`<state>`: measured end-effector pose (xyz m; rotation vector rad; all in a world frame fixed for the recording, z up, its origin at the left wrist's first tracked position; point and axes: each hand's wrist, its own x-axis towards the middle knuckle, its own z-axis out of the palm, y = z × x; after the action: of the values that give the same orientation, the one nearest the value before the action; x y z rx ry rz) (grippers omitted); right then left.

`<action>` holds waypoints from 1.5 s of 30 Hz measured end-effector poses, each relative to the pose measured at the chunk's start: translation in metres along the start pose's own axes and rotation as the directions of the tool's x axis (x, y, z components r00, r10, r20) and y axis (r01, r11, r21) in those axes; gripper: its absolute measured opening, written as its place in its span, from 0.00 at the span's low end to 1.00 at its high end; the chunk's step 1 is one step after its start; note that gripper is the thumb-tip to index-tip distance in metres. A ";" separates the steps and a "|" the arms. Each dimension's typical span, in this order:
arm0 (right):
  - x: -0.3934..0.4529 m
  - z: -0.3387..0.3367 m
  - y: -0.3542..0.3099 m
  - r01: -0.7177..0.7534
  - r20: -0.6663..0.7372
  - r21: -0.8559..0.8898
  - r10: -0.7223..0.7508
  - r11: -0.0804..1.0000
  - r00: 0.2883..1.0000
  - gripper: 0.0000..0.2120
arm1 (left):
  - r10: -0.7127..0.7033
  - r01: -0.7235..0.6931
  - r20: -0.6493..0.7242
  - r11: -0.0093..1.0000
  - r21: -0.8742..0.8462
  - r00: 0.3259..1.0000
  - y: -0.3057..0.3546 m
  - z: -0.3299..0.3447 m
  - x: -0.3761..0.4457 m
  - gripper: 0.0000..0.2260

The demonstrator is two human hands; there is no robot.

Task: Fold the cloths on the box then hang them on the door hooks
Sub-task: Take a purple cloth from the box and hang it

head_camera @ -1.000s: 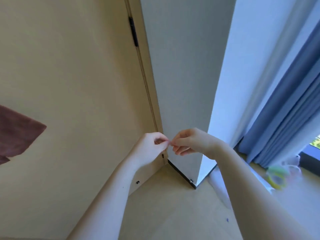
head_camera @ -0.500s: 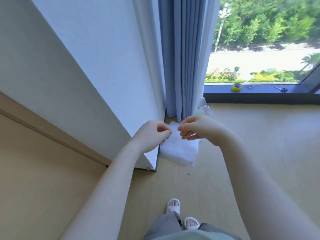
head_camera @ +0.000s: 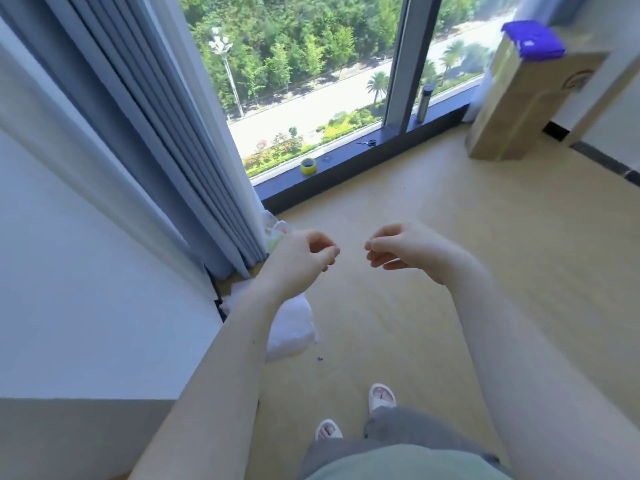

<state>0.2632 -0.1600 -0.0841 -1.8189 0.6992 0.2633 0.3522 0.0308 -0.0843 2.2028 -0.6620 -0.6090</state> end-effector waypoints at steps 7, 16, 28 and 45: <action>-0.002 -0.074 0.042 -0.063 -0.153 0.161 0.088 0.985 0.984 0.04 | 0.140 -0.165 0.179 0.977 0.137 0.974 0.056 0.050 0.066 0.05; 0.058 -0.189 0.059 -0.022 -0.204 0.183 0.060 0.983 0.977 0.08 | 0.187 -0.219 0.194 0.962 0.160 0.963 0.138 0.102 0.165 0.05; 0.103 -0.364 0.088 0.043 -0.310 0.230 0.031 0.972 0.950 0.05 | 0.194 -0.250 0.267 0.948 0.197 0.944 0.262 0.191 0.285 0.04; 0.200 -0.522 0.116 -0.028 -0.464 0.300 0.172 0.953 0.869 0.05 | 0.285 -0.400 0.434 0.895 0.199 0.855 0.370 0.273 0.484 0.06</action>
<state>0.2743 -0.7310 -0.0872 -1.5764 1.1264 -0.2357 0.4545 -0.6292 -0.0738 2.1468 -1.4062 -0.8152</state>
